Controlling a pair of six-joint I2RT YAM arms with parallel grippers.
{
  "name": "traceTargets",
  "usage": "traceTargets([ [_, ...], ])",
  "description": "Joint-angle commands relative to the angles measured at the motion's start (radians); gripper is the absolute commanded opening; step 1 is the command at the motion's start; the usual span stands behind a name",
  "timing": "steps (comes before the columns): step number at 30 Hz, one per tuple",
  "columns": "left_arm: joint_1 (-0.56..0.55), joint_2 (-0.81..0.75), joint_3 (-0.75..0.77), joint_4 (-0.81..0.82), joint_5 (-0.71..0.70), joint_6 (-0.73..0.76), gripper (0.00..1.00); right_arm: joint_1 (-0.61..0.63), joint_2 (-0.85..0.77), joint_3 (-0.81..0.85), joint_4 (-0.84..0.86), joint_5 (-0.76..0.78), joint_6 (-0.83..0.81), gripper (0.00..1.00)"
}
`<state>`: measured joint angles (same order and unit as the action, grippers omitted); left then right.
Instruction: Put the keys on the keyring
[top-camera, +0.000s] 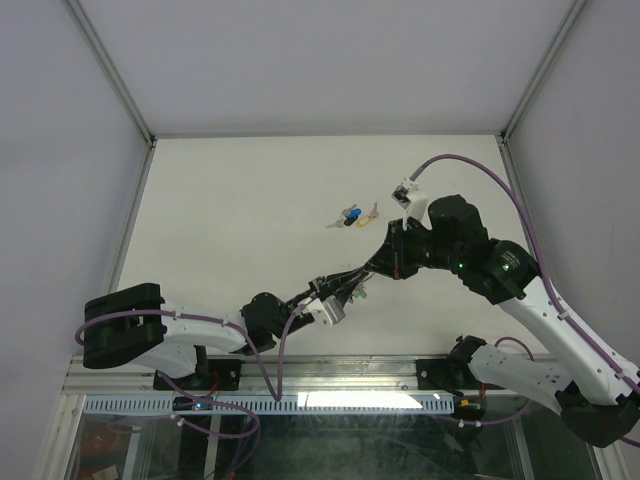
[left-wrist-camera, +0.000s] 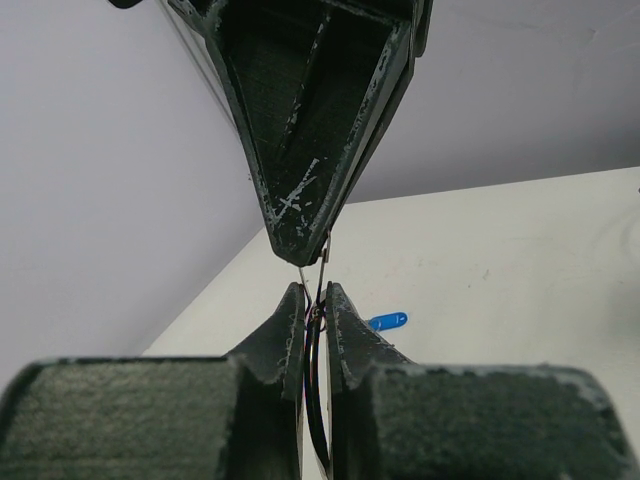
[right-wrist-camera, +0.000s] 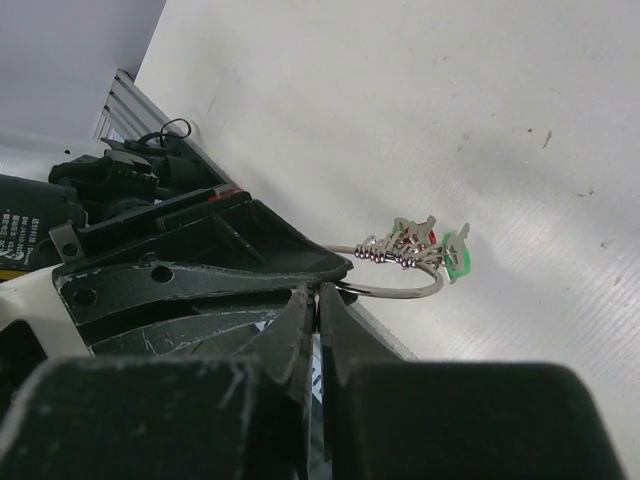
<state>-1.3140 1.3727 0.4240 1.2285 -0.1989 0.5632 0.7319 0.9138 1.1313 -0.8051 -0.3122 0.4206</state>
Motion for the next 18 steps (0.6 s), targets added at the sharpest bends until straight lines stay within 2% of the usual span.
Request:
traceTargets([
  [1,0.002,-0.024,0.043,-0.034,0.016,0.003,0.00,0.007,-0.015,0.010,0.047,0.013,-0.016,0.05],
  [4,0.002,-0.029,0.042,-0.052,0.010,0.004,0.00,0.006,-0.034,0.022,0.043,0.058,-0.025,0.31],
  [7,0.002,-0.032,0.037,-0.057,0.004,0.004,0.00,0.006,-0.062,0.036,0.043,0.110,-0.034,0.42],
  [13,0.005,-0.034,0.038,-0.070,0.000,0.000,0.00,0.006,-0.105,0.037,0.014,0.237,-0.041,0.46],
  [18,0.007,-0.034,0.047,-0.084,-0.002,-0.011,0.00,0.006,-0.083,0.012,0.007,0.166,-0.068,0.42],
])
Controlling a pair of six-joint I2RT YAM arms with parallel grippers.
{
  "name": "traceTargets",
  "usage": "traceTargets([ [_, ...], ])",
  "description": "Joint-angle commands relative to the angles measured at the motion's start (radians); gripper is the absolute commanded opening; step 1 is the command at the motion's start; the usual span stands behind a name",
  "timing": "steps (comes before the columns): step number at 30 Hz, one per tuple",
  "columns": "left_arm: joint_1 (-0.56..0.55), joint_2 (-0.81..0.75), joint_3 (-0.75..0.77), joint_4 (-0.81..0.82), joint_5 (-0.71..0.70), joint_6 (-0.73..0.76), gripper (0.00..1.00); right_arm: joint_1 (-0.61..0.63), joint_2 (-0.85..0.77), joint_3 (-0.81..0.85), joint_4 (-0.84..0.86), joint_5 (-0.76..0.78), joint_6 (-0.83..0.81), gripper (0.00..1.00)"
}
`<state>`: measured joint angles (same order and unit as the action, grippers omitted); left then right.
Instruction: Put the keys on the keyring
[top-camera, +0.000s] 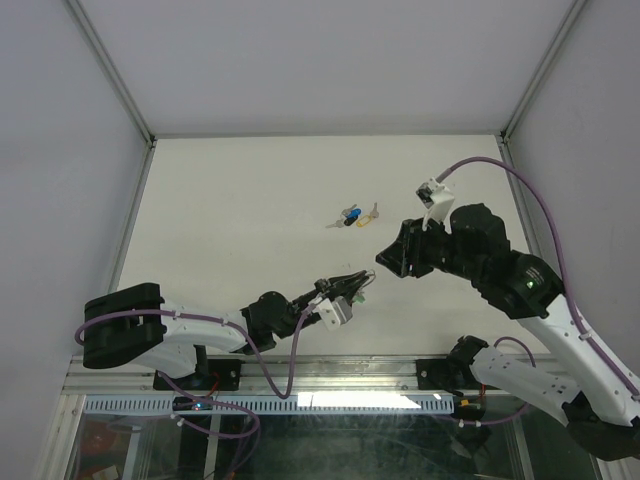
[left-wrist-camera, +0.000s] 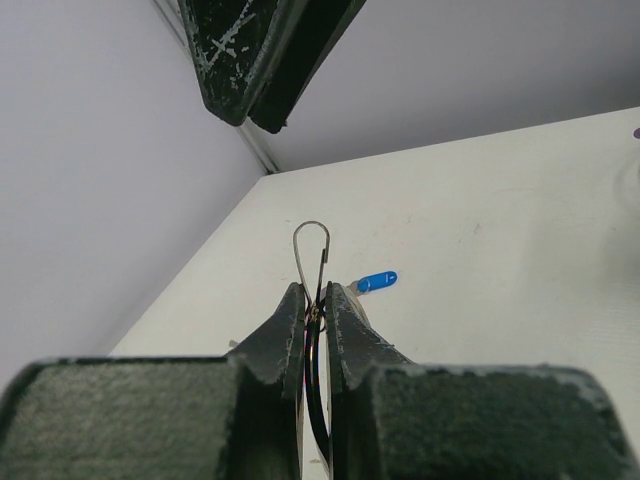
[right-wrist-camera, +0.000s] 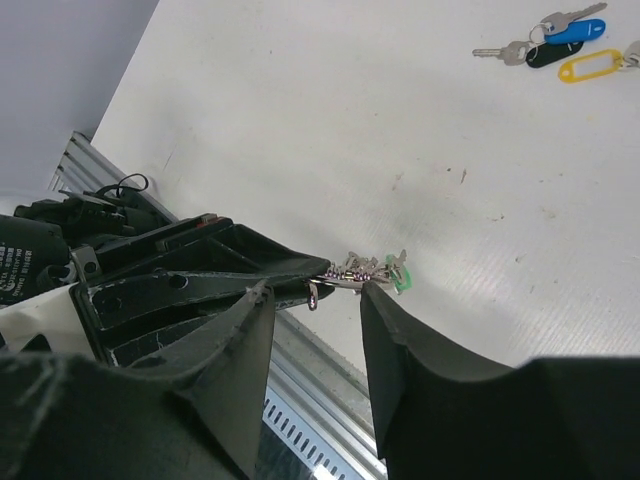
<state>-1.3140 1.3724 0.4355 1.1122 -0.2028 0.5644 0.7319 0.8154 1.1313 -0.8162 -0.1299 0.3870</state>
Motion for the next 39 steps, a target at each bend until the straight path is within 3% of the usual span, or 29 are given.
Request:
traceTargets([
  [1,0.007,-0.033,0.037,0.031,-0.001,-0.013,0.00,0.007,0.026,0.007,0.022,-0.042,-0.037,0.42],
  [12,0.008,-0.035,0.042,0.027,-0.015,-0.016,0.00,0.006,0.095,-0.033,0.029,-0.151,-0.057,0.41],
  [18,0.008,-0.033,0.044,0.024,-0.016,-0.015,0.00,0.006,0.105,-0.040,0.030,-0.167,-0.054,0.30],
  [27,0.008,-0.035,0.045,0.028,-0.024,-0.020,0.00,0.006,0.117,-0.054,0.025,-0.188,-0.051,0.33],
  [30,0.009,-0.036,0.045,0.029,-0.028,-0.020,0.00,0.006,0.117,-0.054,0.025,-0.189,-0.051,0.25],
  [34,0.009,-0.036,0.044,0.029,-0.029,-0.023,0.00,0.006,0.117,-0.050,0.035,-0.193,-0.048,0.03],
  [37,0.008,-0.033,0.044,0.035,-0.037,-0.028,0.01,0.006,0.117,-0.047,0.042,-0.201,-0.044,0.00],
  [39,0.010,-0.033,0.043,0.046,-0.044,-0.033,0.10,0.006,0.118,-0.047,0.043,-0.203,-0.042,0.00],
])
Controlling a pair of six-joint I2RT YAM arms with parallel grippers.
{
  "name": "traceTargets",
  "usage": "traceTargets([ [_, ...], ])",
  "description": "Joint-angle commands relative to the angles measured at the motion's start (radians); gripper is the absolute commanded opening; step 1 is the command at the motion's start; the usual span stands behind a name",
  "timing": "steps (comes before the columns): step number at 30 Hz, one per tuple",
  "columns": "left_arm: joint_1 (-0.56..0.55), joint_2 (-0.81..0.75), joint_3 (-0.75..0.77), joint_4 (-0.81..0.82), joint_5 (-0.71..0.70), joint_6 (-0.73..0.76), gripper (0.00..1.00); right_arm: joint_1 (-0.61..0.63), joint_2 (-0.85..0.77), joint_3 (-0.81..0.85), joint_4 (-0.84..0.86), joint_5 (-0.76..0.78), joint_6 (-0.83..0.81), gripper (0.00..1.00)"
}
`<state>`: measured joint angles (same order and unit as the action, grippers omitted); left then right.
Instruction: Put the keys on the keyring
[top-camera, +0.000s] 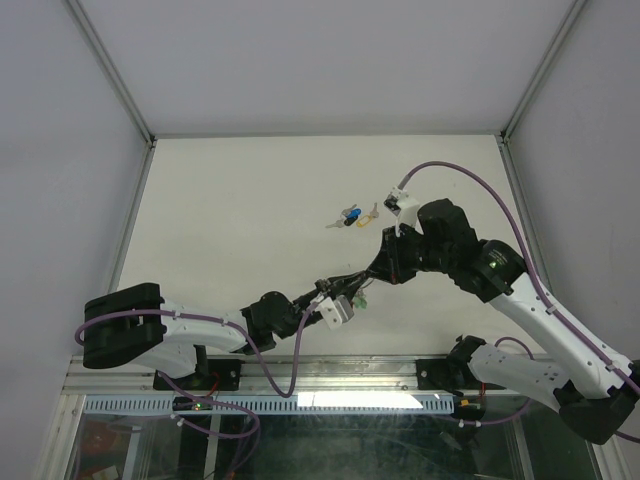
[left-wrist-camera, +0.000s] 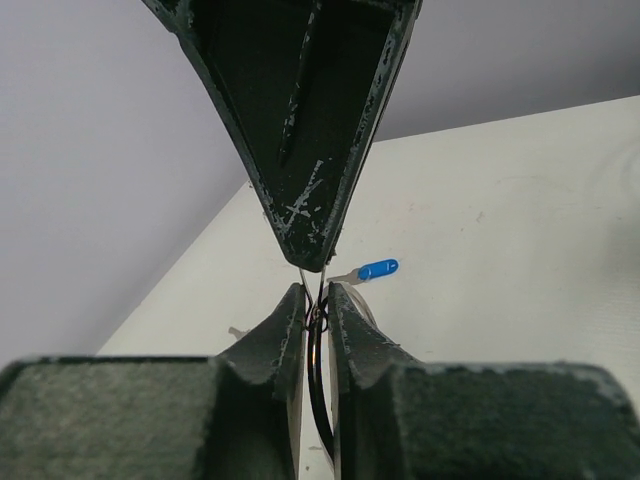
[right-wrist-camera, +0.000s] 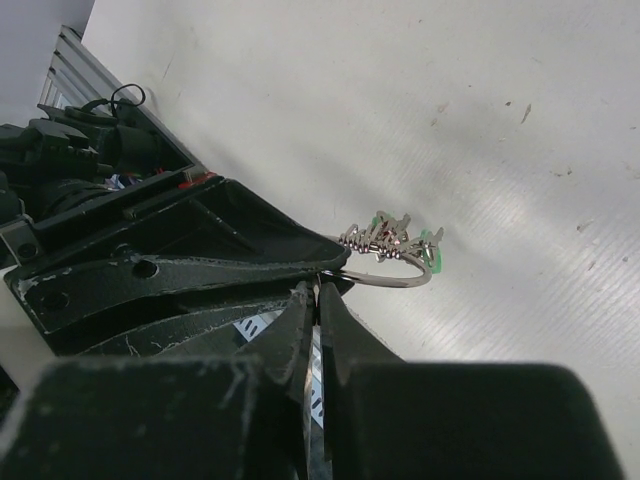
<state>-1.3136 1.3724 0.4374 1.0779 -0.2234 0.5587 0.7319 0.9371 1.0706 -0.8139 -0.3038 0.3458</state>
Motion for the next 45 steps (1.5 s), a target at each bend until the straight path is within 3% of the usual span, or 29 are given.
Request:
traceTargets([
  [1,0.008,-0.032,0.041,0.084,-0.026,-0.028,0.13,0.006,-0.004,0.015,0.043,-0.030,-0.001,0.00],
  [5,0.010,-0.030,0.042,0.085,-0.023,-0.034,0.22,0.006,-0.006,0.011,0.046,-0.032,0.002,0.00],
  [13,0.009,-0.026,0.046,0.084,-0.016,-0.039,0.24,0.006,-0.007,0.010,0.048,-0.037,0.003,0.00],
  [22,0.009,-0.026,0.046,0.064,-0.015,-0.028,0.00,0.006,-0.014,0.016,0.050,-0.034,0.005,0.00],
  [25,0.009,-0.027,0.047,0.059,-0.025,-0.029,0.00,0.006,-0.018,0.021,0.051,-0.033,0.004,0.00],
  [26,0.010,-0.028,0.049,0.050,-0.030,-0.035,0.00,0.006,-0.021,0.023,0.051,-0.028,0.004,0.01],
  [30,0.015,-0.037,0.071,-0.015,-0.042,-0.061,0.00,0.006,-0.058,0.028,0.058,0.043,0.005,0.33],
  [32,0.019,-0.041,0.074,-0.026,-0.043,-0.072,0.00,0.006,-0.090,0.028,0.071,0.092,0.009,0.42],
  [40,0.037,-0.054,0.081,-0.059,-0.059,-0.109,0.00,0.006,-0.161,0.023,0.075,0.212,0.018,0.46],
  [45,0.042,-0.056,0.099,-0.094,-0.068,-0.145,0.00,0.006,-0.134,0.005,0.082,0.175,0.019,0.40],
])
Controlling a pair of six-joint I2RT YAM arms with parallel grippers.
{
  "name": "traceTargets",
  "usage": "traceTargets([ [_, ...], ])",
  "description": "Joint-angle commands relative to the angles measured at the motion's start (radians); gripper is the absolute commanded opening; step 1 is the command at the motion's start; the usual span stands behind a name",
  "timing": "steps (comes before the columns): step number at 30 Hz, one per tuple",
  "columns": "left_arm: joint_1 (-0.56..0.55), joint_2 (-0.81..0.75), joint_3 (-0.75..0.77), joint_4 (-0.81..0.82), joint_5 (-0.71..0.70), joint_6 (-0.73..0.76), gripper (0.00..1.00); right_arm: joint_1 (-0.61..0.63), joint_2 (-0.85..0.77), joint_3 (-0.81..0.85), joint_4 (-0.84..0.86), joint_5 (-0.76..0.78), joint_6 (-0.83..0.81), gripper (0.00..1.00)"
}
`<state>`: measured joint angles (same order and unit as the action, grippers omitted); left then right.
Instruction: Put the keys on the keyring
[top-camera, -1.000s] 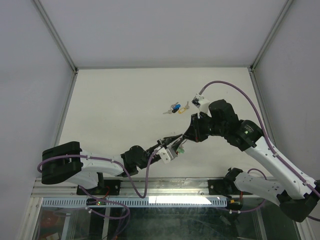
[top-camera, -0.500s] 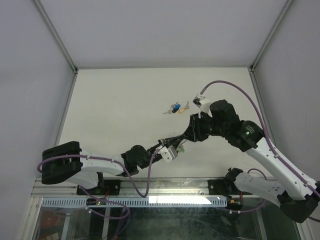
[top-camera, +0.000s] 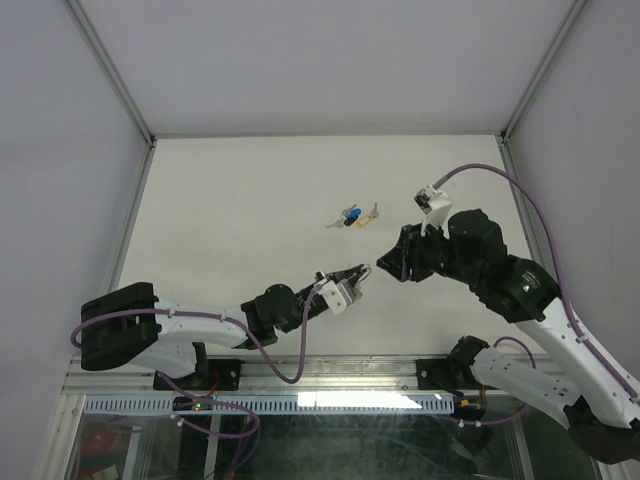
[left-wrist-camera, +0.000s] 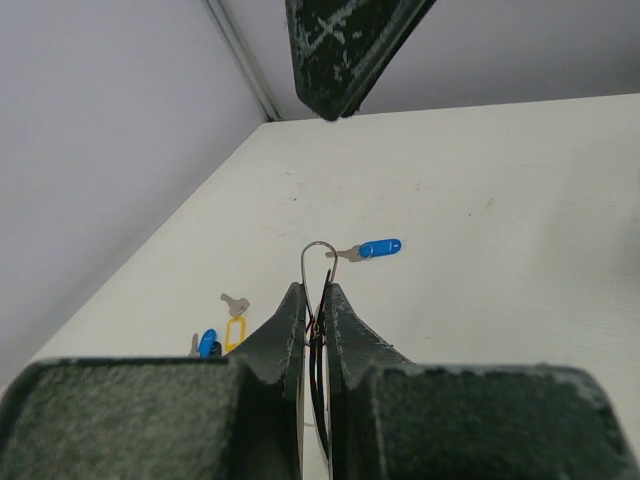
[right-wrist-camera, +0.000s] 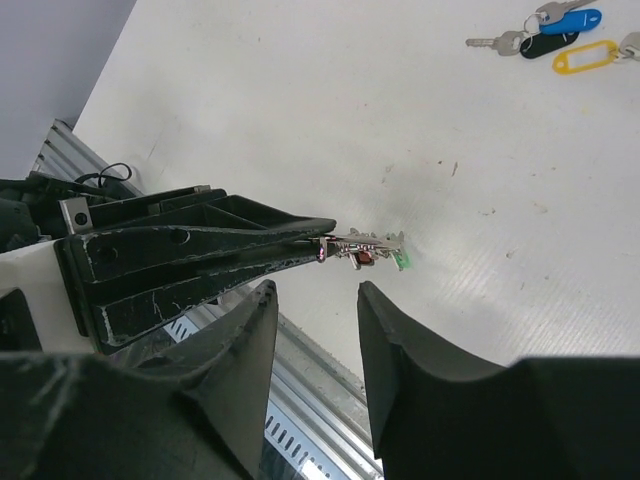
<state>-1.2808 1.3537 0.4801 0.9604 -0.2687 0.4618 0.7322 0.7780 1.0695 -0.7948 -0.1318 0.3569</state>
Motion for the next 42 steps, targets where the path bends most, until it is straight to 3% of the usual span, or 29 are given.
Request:
traceTargets([
  [1,0.010,-0.038,0.059,0.019,-0.024,-0.051,0.00,0.006,0.036,0.004,0.068,-0.008,0.008,0.40],
  [10,0.013,-0.041,0.062,0.012,-0.020,-0.055,0.00,0.006,0.109,-0.023,0.111,-0.084,0.010,0.40],
  [16,0.014,-0.043,0.058,0.020,-0.019,-0.054,0.00,0.006,0.124,-0.035,0.133,-0.082,0.017,0.33],
  [28,0.014,-0.046,0.055,0.026,-0.017,-0.055,0.00,0.006,0.155,-0.056,0.149,-0.111,0.027,0.32],
  [33,0.015,-0.046,0.052,0.030,-0.012,-0.057,0.00,0.006,0.158,-0.059,0.162,-0.109,0.031,0.22],
  [38,0.015,-0.046,0.046,0.041,-0.009,-0.057,0.00,0.006,0.162,-0.050,0.161,-0.104,0.034,0.00],
  [42,0.015,-0.049,0.043,0.037,0.004,-0.053,0.02,0.006,0.155,-0.029,0.133,-0.083,0.026,0.00],
])
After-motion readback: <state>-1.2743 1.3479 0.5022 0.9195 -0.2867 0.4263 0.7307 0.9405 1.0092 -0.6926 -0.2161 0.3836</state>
